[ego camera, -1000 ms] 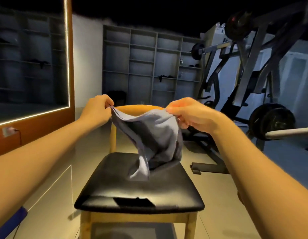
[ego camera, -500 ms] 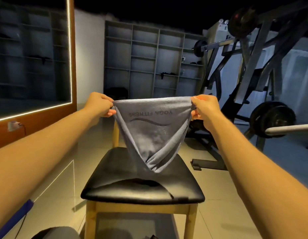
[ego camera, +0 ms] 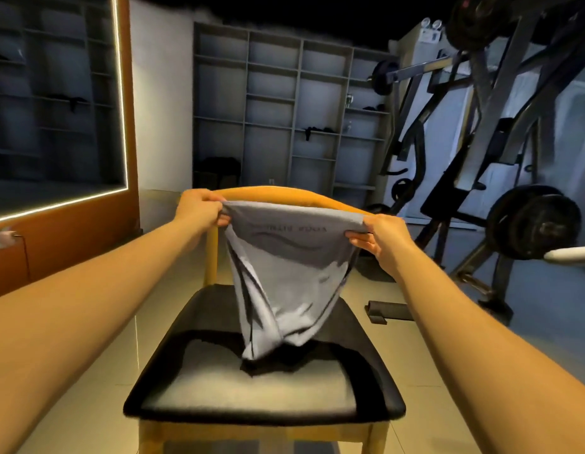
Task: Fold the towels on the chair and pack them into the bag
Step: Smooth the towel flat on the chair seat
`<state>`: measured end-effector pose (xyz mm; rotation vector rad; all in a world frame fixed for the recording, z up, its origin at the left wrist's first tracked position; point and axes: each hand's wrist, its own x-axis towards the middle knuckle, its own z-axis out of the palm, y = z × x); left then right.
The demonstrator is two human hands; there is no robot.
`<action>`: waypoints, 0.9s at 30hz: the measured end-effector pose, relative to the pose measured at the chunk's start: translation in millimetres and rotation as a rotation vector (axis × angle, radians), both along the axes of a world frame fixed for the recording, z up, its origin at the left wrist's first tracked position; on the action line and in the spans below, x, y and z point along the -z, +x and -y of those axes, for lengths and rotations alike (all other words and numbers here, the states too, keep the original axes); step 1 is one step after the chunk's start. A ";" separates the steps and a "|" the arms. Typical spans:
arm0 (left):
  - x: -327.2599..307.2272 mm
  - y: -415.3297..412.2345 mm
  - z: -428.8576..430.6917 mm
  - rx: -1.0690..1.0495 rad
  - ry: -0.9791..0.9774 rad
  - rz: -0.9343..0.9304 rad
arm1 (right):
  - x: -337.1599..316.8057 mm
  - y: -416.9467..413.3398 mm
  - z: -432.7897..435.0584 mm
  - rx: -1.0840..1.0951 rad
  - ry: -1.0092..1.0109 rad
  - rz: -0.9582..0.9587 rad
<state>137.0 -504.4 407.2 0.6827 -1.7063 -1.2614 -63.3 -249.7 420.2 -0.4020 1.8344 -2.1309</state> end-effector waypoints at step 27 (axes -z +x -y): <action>205.4 126.0 -83.8 0.794 -0.507 1.271 | 196.2 85.5 -112.5 -0.770 1.042 -0.291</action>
